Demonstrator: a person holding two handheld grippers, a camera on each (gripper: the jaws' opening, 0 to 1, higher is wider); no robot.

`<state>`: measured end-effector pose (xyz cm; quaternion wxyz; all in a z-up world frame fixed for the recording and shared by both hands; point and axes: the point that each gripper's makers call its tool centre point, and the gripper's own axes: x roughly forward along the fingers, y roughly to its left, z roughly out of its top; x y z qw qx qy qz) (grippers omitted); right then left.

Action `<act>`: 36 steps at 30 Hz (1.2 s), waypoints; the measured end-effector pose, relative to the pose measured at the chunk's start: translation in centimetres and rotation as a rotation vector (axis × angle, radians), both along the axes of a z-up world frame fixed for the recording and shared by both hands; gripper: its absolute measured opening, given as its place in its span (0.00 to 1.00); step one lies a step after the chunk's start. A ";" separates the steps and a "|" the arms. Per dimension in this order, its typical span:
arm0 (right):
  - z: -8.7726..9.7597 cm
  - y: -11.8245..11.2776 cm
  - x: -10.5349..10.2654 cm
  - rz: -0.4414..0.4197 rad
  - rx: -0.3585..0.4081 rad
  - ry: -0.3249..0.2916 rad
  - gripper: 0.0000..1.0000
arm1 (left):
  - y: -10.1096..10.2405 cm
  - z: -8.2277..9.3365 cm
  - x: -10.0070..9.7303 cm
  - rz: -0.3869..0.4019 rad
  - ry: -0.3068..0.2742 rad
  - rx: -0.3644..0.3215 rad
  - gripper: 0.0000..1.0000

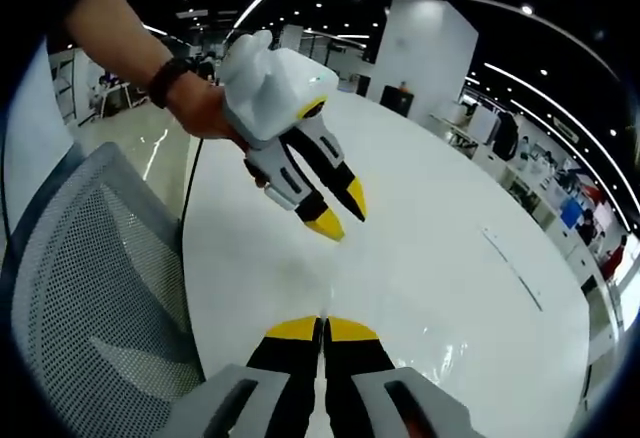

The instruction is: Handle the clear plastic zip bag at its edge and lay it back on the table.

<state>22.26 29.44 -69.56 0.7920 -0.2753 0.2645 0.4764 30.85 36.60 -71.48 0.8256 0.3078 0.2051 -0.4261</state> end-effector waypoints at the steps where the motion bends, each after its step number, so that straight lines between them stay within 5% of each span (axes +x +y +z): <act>1: -0.1 0.0 0.1 0.000 -0.001 -0.001 0.00 | 0.0 -0.2 -0.1 -0.015 -0.007 0.019 0.14; 21: -0.2 -0.4 0.6 -0.014 -0.019 -0.016 0.00 | 0.5 -1.3 -1.0 -0.088 -0.004 0.109 0.00; 36: -2.6 -0.3 1.6 -0.087 -0.093 -0.014 0.00 | 2.5 -0.2 -2.4 -0.010 -0.009 0.100 0.00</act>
